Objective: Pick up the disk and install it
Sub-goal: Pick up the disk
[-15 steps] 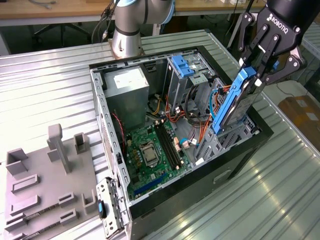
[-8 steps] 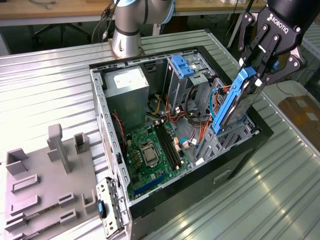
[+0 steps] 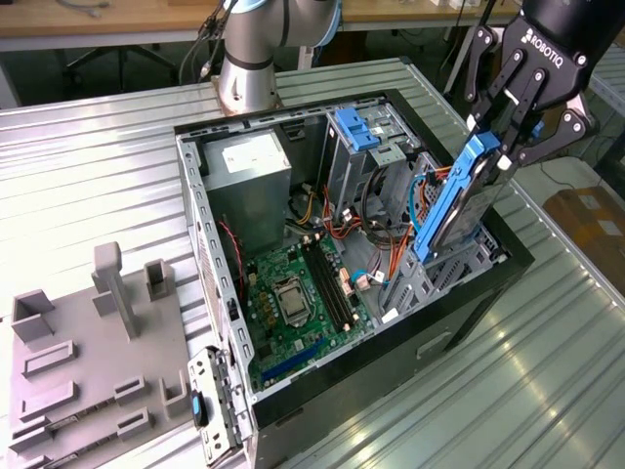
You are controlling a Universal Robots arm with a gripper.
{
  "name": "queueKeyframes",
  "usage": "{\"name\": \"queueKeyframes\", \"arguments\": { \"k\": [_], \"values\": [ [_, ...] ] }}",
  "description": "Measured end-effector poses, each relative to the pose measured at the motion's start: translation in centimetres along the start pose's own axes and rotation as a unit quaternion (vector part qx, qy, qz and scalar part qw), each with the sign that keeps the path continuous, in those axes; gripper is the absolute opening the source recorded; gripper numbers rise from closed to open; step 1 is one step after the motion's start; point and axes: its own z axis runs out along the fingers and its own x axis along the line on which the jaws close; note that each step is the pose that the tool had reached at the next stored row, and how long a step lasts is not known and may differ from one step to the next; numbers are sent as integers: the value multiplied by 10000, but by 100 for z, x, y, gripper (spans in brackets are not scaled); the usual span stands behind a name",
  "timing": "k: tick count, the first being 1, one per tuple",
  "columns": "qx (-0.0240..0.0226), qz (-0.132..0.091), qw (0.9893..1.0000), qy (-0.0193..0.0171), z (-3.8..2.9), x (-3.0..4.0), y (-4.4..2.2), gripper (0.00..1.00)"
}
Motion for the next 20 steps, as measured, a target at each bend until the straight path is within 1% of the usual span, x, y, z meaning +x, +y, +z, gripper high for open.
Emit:
{"name": "queueKeyframes", "arguments": {
  "k": [7,9,13,15,18,20],
  "values": [
    [-28,0,10000,0,45,0,-26,37],
    [-46,1,10000,0,63,0,-47,37],
    [-69,1,10000,1,89,1,-63,37],
    [-72,1,10000,-1,105,1,-66,37],
    [-72,-1,10000,-22,122,3,-67,37],
    [-72,-2,10000,-48,139,8,-68,37]
  ]
}}
